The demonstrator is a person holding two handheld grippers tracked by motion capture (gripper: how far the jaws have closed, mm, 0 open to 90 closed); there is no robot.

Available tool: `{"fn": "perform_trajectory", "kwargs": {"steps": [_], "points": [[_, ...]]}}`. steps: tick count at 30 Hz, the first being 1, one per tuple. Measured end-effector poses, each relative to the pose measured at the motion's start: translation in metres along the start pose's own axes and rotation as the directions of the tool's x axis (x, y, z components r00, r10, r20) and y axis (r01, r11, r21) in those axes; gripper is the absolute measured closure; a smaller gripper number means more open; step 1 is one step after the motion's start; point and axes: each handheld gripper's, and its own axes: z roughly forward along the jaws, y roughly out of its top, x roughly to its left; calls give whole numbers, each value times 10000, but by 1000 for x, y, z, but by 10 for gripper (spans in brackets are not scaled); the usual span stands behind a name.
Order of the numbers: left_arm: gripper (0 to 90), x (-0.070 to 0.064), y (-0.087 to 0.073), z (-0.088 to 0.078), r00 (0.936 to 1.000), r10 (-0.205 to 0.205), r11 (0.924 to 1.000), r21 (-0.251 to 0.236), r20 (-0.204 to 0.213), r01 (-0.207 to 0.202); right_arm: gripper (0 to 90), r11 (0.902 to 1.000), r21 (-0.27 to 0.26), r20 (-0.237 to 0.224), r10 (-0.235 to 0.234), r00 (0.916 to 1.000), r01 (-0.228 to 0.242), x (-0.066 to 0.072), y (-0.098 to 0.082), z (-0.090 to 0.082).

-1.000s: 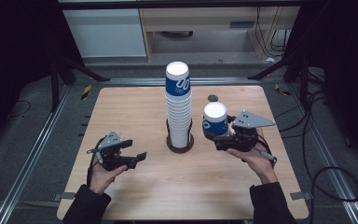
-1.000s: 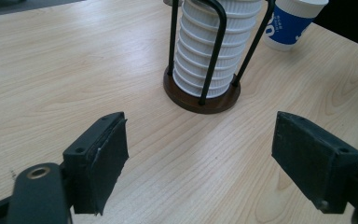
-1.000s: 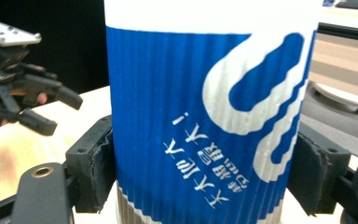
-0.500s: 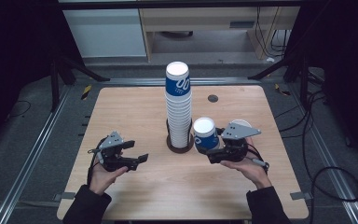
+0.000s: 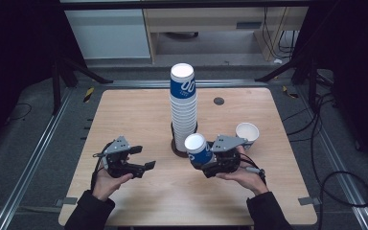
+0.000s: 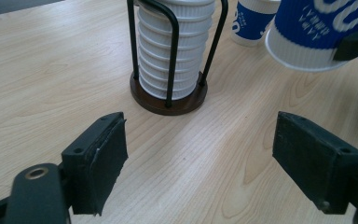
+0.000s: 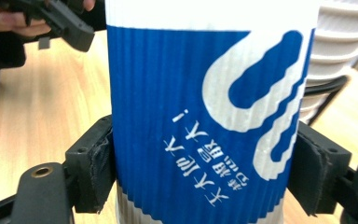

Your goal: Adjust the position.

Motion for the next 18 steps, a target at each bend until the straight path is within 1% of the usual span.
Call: {"fn": "perform_trajectory", "kwargs": {"steps": [2, 3, 9, 11, 12, 13, 16, 17, 18], "points": [[171, 0, 0, 0, 10000, 6, 10000, -1, 32, -6, 212, 10000, 77, -63, -41, 10000, 42, 1, 0, 2], [171, -2, 1, 0, 10000, 33, 10000, 4, 61, -33, 212, 9996, 221, -180, -165, 9997, 169, 3, -1, 6], [171, -4, 2, 0, 9998, 123, 9999, -22, 179, -123, 212, 9989, 362, -399, -280, 9988, 294, 7, -3, 13], [169, -6, 2, 1, 9994, 205, 9998, -10, 285, -205, 213, 9987, 390, -478, -322, 9983, 341, 9, -4, 16], [168, -8, 3, 2, 9990, 291, 9996, 21, 348, -292, 212, 9981, 490, -597, -347, 9976, 377, 11, -6, 21], [167, -8, 3, 2, 9990, 291, 9996, 21, 348, -292, 212, 9981, 490, -597, -347, 9976, 377, 11, -6, 21], [167, -11, 3, 4, 9980, 388, 9992, 88, 492, -393, 212, 9960, 695, -729, -511, 9960, 562, 15, -7, 28], [166, -13, 3, 6, 9975, 424, 9990, 127, 571, -432, 212, 9944, 800, -832, -629, 9945, 695, 18, -7, 32], [165, -13, 3, 6, 9975, 424, 9990, 127, 571, -432, 212, 9944, 800, -832, -629, 9945, 695, 18, -7, 32]]}}
